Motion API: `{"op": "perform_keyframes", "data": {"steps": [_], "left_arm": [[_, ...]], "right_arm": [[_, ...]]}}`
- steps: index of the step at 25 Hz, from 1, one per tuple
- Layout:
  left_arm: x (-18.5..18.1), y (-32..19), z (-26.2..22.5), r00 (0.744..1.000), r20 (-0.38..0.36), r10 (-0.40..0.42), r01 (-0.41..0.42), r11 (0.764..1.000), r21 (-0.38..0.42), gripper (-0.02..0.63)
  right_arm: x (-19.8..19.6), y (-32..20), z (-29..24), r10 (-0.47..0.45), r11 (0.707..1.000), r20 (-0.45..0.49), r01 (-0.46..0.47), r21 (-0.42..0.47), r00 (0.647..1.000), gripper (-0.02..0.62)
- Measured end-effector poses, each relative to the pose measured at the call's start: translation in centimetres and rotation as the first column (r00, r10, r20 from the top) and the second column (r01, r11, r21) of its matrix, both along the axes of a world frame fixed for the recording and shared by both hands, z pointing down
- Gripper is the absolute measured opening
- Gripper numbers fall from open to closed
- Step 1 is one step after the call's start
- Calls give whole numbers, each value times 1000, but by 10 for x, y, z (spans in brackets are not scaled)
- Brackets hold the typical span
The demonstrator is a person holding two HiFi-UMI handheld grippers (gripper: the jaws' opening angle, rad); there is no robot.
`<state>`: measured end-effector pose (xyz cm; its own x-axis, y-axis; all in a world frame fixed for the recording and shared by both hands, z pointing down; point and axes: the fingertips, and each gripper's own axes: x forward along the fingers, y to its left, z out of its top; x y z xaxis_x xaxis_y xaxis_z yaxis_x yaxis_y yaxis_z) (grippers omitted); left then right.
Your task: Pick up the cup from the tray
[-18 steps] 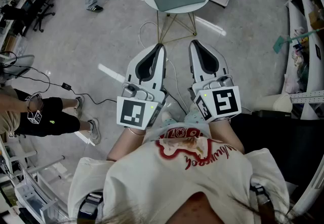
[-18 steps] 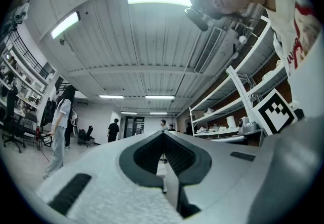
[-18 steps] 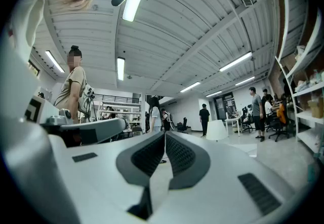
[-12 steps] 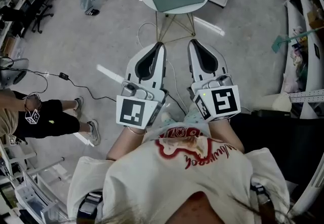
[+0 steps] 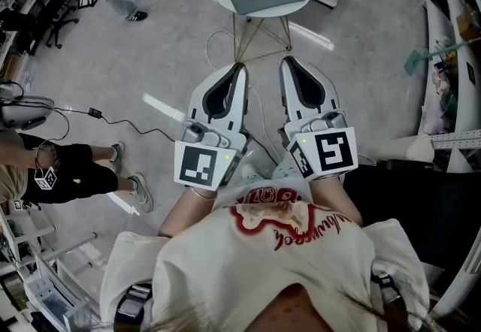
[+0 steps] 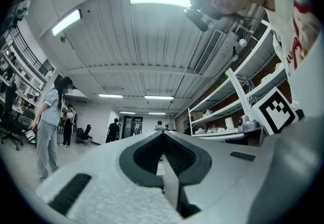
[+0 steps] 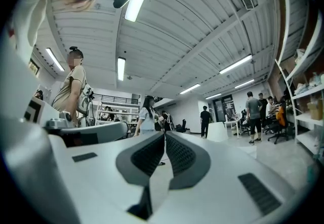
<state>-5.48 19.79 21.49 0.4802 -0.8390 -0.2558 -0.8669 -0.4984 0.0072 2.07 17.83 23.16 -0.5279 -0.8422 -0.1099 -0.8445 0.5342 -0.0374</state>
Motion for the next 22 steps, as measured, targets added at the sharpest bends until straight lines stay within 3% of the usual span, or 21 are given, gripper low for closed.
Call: {"op": "perform_keyframes", "data": {"steps": [6,12,17,22], "left_arm": [[-5,-16,5,1000,-6,12,-12,1000,-18,15],[-3,-62,14,1000,-5,1,-1,1000,-17,14],[5,-141,22,1000,1,-8,8,1000,-10,14],[10,-253,12,999,-14,-47,47,999,21,14]], "right_arm": [[-3,-14,4,21,1000,12,-21,-7,1000,32],[-4,-60,14,-10,1000,18,10,-12,1000,32],[-3,-143,23,-38,999,25,38,-18,999,32],[2,-256,16,-76,997,3,76,-1,997,32]]}}
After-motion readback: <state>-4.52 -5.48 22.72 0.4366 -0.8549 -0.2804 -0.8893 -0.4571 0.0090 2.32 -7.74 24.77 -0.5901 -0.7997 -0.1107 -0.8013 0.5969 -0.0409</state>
